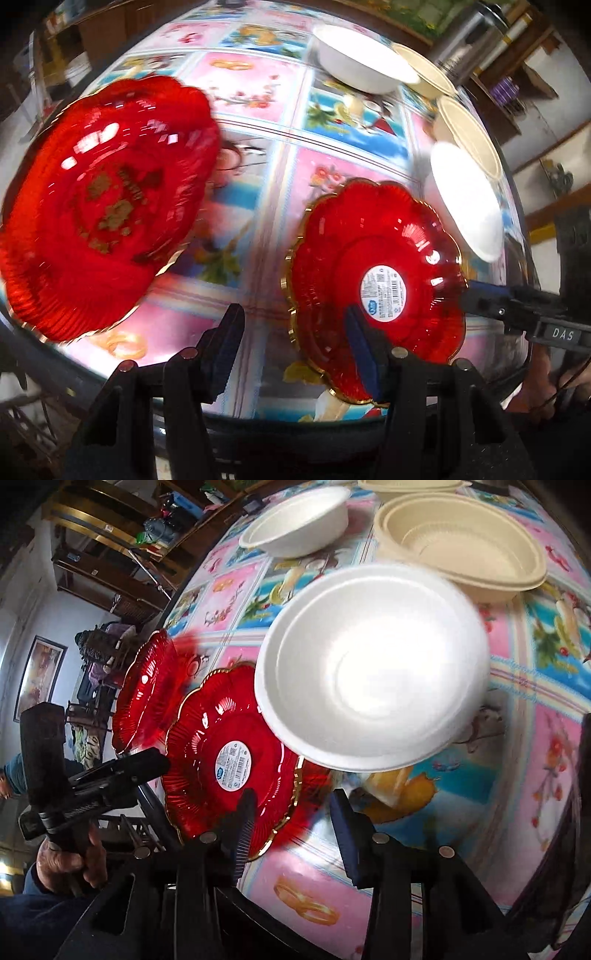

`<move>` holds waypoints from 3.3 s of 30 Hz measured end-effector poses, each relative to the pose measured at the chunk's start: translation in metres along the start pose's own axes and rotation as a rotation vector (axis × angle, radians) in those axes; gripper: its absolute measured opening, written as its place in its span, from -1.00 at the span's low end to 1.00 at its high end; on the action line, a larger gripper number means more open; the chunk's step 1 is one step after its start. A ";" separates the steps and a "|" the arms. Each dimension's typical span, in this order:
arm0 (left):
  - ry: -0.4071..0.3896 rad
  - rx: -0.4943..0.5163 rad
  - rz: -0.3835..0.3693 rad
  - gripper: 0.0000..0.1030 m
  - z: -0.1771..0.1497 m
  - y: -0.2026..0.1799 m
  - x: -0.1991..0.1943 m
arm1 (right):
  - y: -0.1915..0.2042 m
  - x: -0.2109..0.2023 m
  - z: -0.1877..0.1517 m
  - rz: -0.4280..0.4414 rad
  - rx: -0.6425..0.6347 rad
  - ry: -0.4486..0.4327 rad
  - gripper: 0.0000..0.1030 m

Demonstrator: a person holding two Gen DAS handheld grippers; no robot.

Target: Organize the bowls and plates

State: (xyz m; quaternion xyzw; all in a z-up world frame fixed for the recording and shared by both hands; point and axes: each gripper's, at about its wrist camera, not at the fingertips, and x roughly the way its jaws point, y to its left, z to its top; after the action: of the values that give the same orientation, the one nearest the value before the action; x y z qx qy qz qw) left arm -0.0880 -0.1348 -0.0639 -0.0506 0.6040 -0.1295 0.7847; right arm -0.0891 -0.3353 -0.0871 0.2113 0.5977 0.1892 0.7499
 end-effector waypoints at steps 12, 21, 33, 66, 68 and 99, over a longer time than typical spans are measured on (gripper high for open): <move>-0.015 0.114 0.081 -0.59 -0.009 -0.019 0.006 | 0.017 0.020 0.002 -0.092 -0.059 0.031 -0.72; -0.091 0.039 0.102 -0.59 -0.030 0.001 -0.020 | 0.051 0.022 0.004 -0.086 -0.202 0.027 -0.72; -0.164 0.044 0.105 -0.59 -0.037 -0.005 -0.045 | 0.068 0.003 -0.001 -0.084 -0.286 -0.009 -0.72; -0.328 -0.071 0.109 -0.52 -0.023 0.070 -0.120 | 0.163 0.005 0.032 -0.026 -0.390 -0.062 -0.72; -0.327 -0.074 0.111 -0.52 -0.023 0.073 -0.121 | 0.167 0.007 0.035 -0.027 -0.392 -0.062 -0.72; -0.258 -0.216 0.116 -0.52 0.005 0.164 -0.090 | 0.219 0.081 0.089 -0.091 -0.447 -0.029 -0.72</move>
State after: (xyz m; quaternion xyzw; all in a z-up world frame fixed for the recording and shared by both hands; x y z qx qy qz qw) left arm -0.0808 0.0468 -0.0167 -0.1159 0.5108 -0.0106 0.8518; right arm 0.0088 -0.1162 -0.0167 0.0154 0.5390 0.2798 0.7943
